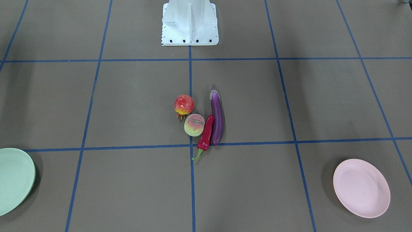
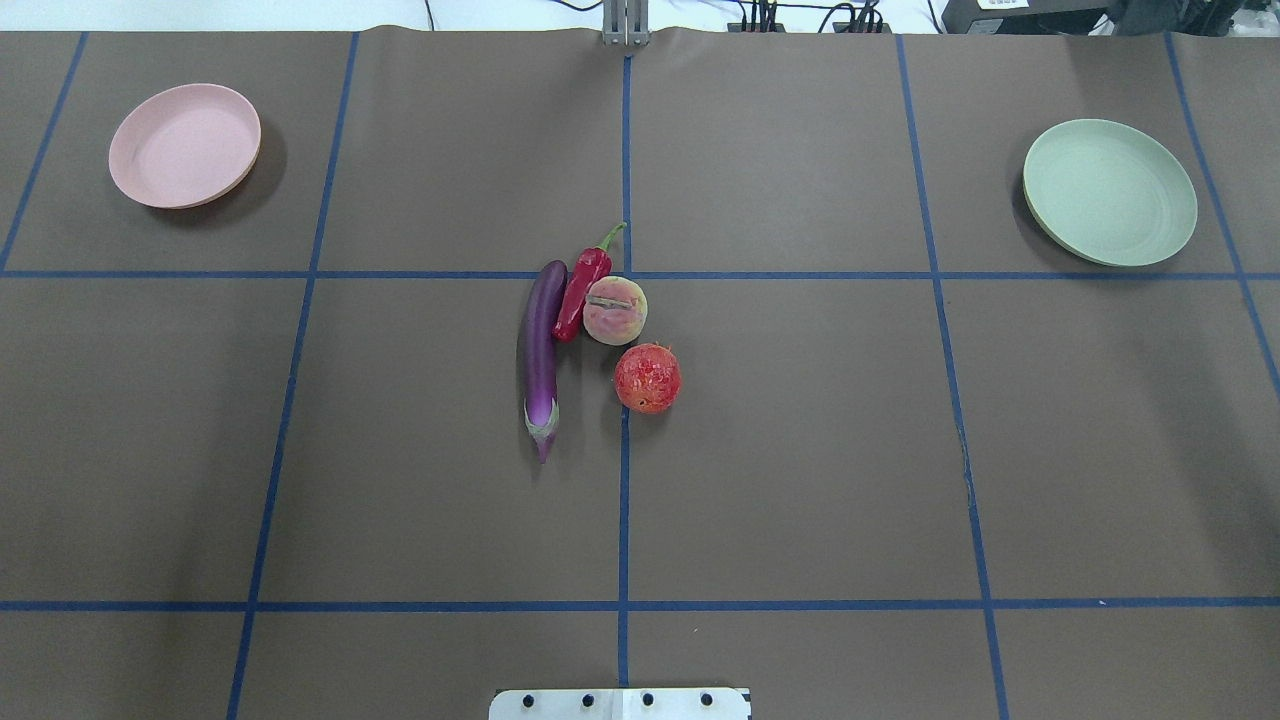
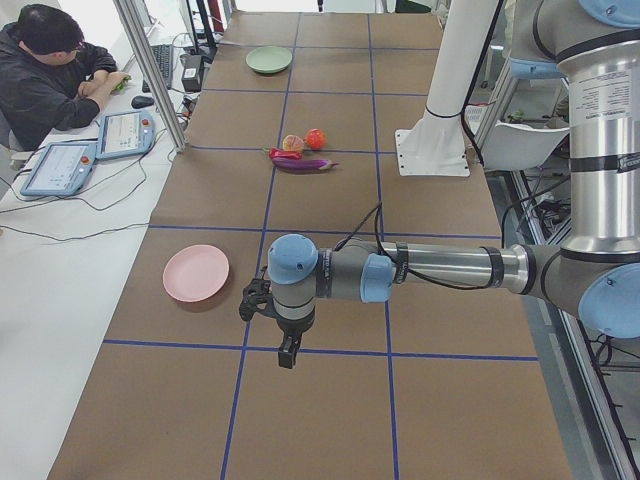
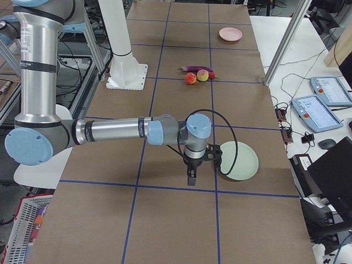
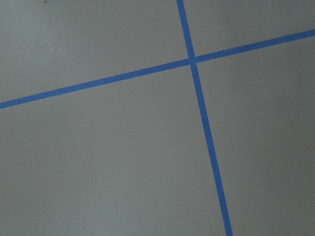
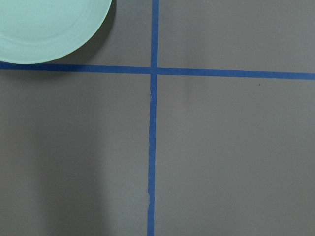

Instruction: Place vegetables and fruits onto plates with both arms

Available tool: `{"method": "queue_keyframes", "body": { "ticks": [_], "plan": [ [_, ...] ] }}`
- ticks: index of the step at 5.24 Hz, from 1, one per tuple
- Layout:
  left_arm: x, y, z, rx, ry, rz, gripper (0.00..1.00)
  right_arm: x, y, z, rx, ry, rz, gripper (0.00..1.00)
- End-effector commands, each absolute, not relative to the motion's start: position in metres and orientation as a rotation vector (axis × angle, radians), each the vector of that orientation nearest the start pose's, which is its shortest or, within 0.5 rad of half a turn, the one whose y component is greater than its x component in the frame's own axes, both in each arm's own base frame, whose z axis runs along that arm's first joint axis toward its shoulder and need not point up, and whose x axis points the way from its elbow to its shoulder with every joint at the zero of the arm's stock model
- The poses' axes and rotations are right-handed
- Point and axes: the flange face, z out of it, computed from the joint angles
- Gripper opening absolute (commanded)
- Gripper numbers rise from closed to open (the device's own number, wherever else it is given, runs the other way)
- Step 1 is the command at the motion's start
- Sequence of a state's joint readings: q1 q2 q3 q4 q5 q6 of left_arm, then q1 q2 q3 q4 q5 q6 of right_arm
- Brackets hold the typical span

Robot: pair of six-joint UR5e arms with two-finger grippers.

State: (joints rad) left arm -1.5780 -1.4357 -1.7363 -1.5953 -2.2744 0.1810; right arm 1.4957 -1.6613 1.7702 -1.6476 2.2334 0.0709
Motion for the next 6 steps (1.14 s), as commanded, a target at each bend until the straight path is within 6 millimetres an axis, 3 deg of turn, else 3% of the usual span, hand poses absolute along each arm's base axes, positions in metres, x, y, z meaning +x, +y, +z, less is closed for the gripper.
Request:
{"method": "queue_keyframes", "body": {
  "ticks": [1,3,5,6],
  "plan": [
    [-0.071,-0.439,0.629,0.139,0.709,0.191,1.0,0.038,-0.459,0.615,-0.009,-0.664,-0.019,1.0],
    [-0.07,-0.442,0.623,0.154,0.709,0.199,1.0,0.036,-0.462,0.608,0.002,-0.668,-0.02,1.0],
    [-0.068,-0.493,0.582,0.234,0.701,0.226,1.0,0.029,-0.493,0.58,0.212,-0.679,-0.098,1.0],
    [-0.068,-0.518,0.568,0.256,0.701,0.233,1.0,0.02,-0.501,0.577,0.287,-0.696,-0.138,1.0]
  ]
}}
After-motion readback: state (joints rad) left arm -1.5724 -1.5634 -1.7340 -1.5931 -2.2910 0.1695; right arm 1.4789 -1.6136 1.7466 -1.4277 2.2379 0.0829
